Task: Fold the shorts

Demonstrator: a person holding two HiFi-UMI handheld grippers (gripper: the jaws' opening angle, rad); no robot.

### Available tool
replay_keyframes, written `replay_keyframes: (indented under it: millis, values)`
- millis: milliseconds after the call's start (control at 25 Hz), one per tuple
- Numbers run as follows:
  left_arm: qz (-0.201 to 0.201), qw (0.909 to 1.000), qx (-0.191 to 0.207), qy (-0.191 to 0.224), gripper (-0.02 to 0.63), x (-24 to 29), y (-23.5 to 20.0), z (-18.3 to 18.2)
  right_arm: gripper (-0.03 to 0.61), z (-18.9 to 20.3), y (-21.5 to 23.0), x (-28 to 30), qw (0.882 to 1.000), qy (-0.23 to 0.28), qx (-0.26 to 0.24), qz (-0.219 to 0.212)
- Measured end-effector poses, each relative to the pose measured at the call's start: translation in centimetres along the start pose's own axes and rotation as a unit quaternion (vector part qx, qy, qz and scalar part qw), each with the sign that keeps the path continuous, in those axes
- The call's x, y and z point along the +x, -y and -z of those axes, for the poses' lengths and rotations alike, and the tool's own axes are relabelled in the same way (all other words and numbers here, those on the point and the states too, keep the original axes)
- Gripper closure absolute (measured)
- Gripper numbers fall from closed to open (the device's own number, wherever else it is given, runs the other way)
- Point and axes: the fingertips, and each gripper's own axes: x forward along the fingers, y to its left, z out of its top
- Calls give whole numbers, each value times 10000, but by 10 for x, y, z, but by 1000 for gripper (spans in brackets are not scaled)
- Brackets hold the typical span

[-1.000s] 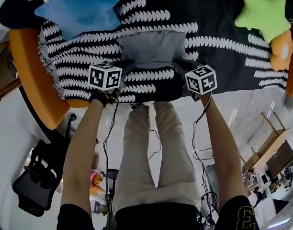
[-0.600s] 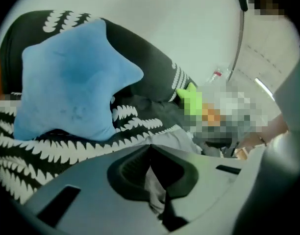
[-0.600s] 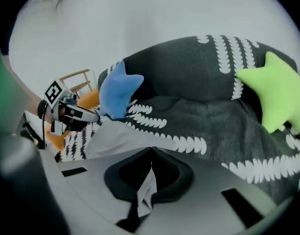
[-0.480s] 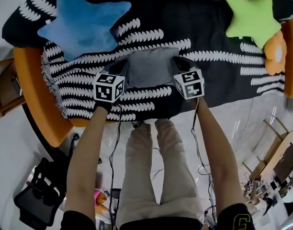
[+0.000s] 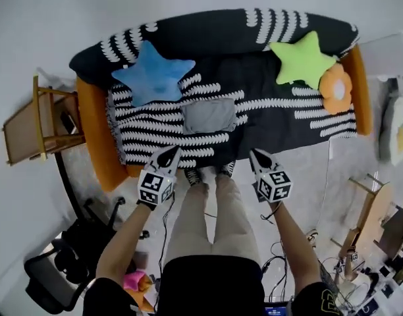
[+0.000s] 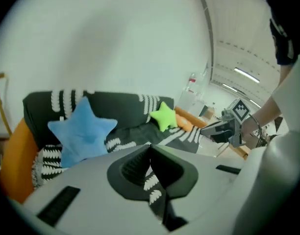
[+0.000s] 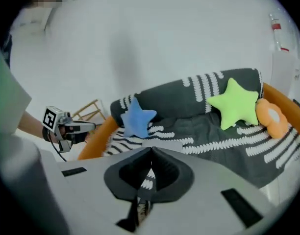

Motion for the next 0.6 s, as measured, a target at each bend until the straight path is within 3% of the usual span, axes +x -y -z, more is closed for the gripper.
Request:
replay_keyframes:
  millis: [160,280,400,520,600]
  values:
    - [-150,9971,426,614,600,-117,95,-91,561,-62,-107,-125,9980,405,-486,-62]
    - [-333,9903,760,1118,600,-190,153,-142,562,-87,-166,-196,9964,775,-340,-59]
    - [-381,9752,1207,1817,600,-229,205,-175,563,-97,-197,-253,9905,1281,-487,-147]
    - [-816,9734,1297,1704,600,-254,242,-182,563,-93,-204,-296,9844,1546,-817,-205]
    - [-867,9656,1400,2011,600,-276,271,-191,563,-82,-208,-320,9829,1622,-837,-258]
